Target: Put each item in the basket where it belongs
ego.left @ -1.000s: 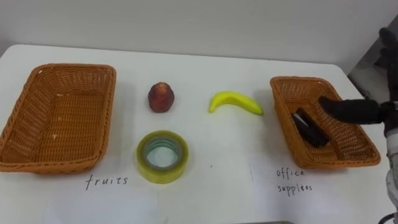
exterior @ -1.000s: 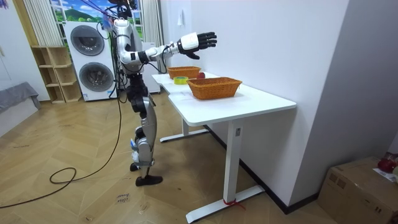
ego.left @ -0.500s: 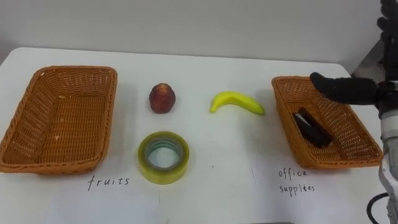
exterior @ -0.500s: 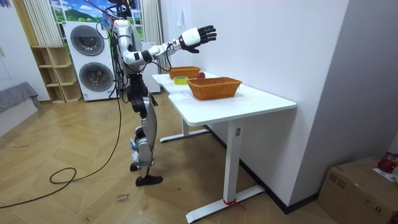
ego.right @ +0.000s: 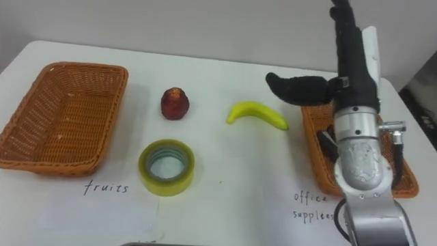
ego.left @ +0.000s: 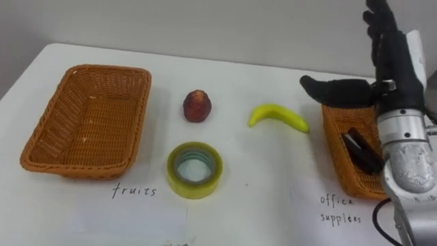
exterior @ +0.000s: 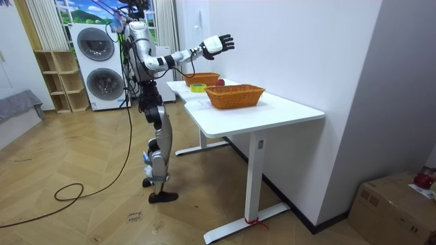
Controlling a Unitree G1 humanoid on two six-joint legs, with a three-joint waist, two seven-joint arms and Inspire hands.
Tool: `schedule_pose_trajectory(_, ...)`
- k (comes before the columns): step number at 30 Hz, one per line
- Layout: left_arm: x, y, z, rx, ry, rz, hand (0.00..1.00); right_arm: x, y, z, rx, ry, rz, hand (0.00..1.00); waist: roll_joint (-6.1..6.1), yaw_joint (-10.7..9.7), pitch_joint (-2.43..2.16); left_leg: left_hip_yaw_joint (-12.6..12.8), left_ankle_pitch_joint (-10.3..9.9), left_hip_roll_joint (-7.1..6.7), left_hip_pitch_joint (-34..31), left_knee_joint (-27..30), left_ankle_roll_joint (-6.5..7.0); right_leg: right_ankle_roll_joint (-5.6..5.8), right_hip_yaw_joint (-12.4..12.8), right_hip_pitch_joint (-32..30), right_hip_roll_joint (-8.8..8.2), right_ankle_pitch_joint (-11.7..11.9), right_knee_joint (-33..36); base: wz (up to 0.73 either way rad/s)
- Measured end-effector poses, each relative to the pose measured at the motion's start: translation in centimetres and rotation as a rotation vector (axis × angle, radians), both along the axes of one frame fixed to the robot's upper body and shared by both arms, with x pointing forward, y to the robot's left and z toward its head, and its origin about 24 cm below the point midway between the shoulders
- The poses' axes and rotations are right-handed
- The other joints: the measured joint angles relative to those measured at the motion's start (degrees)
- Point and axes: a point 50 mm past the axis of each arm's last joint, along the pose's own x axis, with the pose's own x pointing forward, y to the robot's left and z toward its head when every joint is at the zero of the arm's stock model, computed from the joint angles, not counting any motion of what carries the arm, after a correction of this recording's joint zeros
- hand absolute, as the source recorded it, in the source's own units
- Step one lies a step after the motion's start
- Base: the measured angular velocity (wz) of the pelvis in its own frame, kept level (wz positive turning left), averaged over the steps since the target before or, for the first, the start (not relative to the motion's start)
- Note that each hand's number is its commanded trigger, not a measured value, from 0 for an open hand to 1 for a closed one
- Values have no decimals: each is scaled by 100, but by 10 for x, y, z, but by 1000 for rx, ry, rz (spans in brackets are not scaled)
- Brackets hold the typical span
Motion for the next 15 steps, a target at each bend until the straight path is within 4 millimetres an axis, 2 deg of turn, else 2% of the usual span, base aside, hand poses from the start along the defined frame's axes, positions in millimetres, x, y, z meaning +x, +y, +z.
schedule_pose_trajectory(5, -2, 0, -1, -2, 8, 4, 0, 0, 8, -2, 17, 2, 32, 0, 49, 77, 22, -74, 0, -2, -68, 8, 1, 0, -95, -21, -12, 0, -10, 7)
schedule_pose_trajectory(10, -2, -1, -1, 5, 3, 6, 0, -1, 17, -5, 19, 12, 66, 0, 127, 151, -14, -64, 12, -5, -91, 23, 15, 0, -90, -69, -55, 0, -9, 0)
schedule_pose_trajectory(15, -2, 0, 0, 23, -5, 7, 0, 0, 29, -15, 26, 54, 119, 0, 140, 160, -15, -54, 28, -13, -78, 27, 34, 1, -84, -75, -77, 0, -20, 0)
